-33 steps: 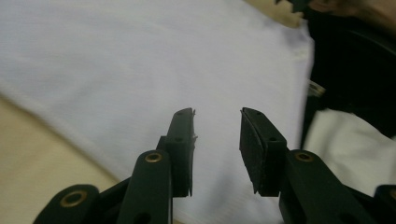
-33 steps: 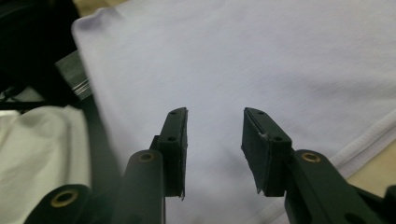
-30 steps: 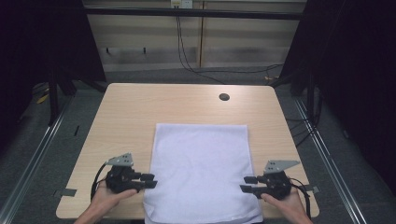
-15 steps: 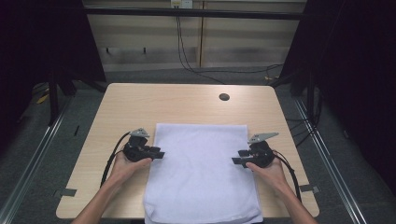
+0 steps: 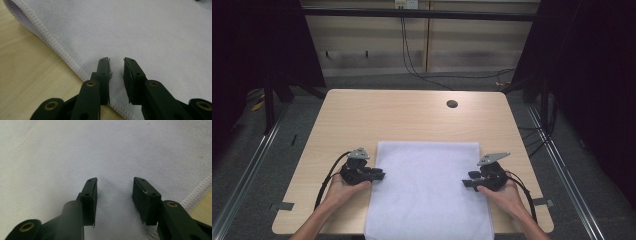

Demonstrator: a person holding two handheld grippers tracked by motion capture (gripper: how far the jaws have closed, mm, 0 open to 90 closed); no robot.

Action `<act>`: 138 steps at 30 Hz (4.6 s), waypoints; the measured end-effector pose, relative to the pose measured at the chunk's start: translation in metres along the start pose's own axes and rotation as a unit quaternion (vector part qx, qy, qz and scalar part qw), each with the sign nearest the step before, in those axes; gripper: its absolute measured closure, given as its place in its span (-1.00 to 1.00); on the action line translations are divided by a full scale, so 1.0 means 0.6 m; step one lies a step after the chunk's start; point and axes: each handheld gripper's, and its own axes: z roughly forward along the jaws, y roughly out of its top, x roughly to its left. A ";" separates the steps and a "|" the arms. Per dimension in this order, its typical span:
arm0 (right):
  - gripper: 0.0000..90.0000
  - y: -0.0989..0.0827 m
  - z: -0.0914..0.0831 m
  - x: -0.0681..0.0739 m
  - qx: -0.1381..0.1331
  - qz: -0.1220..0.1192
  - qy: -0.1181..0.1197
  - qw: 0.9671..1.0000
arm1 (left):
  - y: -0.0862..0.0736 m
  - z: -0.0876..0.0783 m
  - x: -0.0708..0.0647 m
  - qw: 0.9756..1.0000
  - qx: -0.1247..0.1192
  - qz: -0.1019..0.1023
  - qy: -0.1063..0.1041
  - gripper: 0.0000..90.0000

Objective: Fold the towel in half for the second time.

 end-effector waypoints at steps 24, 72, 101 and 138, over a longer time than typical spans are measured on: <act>0.12 -0.044 -0.066 0.023 -0.048 0.028 0.030 0.998 | -0.024 -0.050 -0.065 1.000 -0.005 -0.006 0.011 0.00; 0.48 0.018 0.007 -0.113 -0.030 0.052 -0.036 0.998 | 0.032 0.008 0.061 1.000 0.002 -0.007 0.021 0.38; 0.90 0.130 -0.068 -0.162 -0.180 0.073 -0.036 0.980 | 0.152 -0.064 0.095 0.990 -0.134 -0.011 0.046 0.91; 0.90 0.106 -0.146 -0.093 -0.217 0.016 0.010 0.976 | 0.100 -0.131 0.022 0.980 -0.190 0.039 0.044 0.93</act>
